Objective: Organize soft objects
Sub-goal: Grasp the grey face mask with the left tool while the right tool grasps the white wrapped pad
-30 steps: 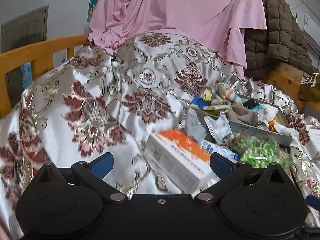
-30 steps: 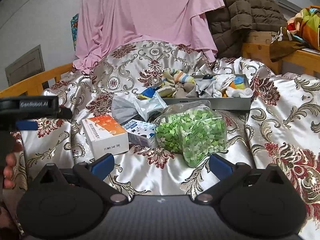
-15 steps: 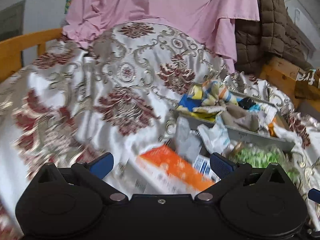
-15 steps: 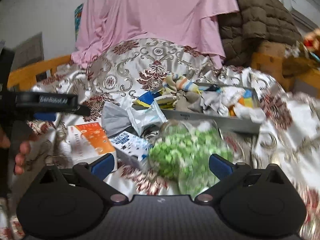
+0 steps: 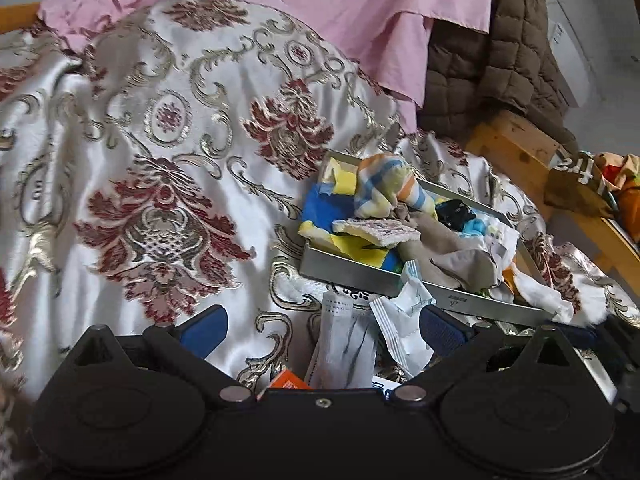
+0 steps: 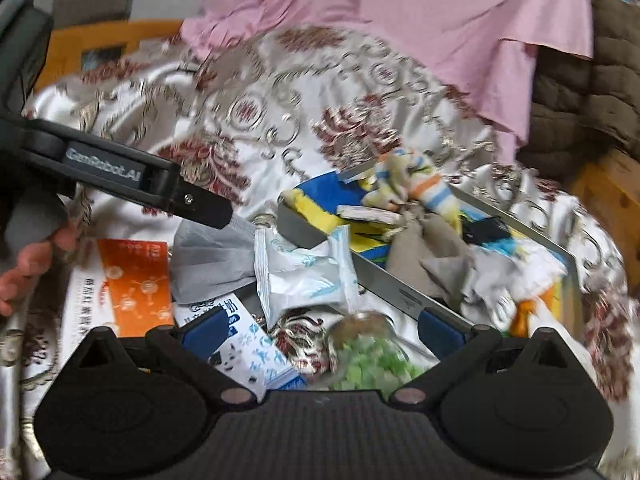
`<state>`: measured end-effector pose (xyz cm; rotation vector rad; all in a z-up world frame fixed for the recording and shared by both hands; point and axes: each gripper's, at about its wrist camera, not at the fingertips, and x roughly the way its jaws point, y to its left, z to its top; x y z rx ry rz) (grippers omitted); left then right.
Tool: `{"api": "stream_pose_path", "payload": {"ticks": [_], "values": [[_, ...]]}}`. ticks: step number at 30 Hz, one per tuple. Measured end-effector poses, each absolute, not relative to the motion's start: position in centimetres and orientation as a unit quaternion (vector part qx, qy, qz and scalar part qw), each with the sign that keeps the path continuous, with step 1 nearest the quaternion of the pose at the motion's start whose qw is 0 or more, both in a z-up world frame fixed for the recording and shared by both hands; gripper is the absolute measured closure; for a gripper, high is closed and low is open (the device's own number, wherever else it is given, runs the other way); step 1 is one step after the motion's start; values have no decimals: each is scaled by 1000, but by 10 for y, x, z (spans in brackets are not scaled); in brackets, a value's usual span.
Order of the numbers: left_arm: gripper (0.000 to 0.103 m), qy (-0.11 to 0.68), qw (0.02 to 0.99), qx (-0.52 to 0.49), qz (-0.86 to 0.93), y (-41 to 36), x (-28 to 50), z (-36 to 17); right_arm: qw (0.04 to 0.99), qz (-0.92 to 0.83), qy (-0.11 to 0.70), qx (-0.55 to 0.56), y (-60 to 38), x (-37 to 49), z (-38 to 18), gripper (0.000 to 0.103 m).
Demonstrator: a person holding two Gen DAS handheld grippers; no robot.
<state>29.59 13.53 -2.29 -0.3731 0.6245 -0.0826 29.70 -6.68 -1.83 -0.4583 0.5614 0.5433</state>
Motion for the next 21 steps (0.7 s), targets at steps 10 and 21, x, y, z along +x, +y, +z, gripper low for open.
{"api": "stream_pose_path", "payload": {"ticks": [10,21], "values": [[30,339,910,-223,-78,152,317,-45,861,277,315,-286,-22,341,-31,1],[68,358,902,-229,-80,158,320,-58,840,279,363,-292,-11,371,-37,13]]}}
